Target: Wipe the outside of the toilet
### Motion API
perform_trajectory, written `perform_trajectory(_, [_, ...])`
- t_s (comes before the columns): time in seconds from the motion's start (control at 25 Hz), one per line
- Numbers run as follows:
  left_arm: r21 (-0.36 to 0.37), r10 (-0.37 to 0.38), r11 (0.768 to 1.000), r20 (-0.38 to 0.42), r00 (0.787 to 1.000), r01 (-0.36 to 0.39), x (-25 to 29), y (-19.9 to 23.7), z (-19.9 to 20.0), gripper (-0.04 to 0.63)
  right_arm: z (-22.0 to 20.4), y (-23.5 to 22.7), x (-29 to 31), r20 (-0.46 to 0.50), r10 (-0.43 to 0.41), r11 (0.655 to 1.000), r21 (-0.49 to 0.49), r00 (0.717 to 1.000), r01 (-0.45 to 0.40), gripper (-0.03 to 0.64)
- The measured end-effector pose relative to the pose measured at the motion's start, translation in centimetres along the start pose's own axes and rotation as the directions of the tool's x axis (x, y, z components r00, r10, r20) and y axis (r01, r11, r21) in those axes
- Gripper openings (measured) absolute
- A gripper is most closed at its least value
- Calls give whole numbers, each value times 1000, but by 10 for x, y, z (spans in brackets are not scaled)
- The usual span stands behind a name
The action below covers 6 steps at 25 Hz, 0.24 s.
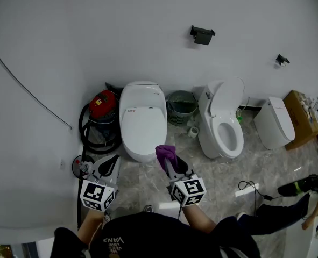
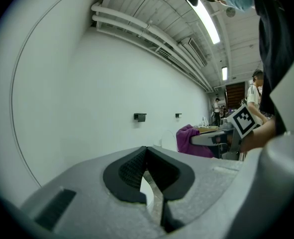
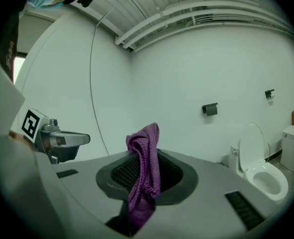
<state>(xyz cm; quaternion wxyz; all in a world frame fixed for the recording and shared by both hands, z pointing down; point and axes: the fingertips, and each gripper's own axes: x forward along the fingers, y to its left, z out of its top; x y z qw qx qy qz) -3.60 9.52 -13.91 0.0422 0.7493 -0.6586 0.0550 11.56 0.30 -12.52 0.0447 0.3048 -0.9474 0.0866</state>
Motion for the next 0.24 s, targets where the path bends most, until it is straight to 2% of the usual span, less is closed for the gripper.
perform_trajectory(0.24, [-14, 14, 1000, -4, 1000, -14, 2, 3, -2, 2, -2, -2, 3, -14, 2, 1000, 0, 1000, -2, 77])
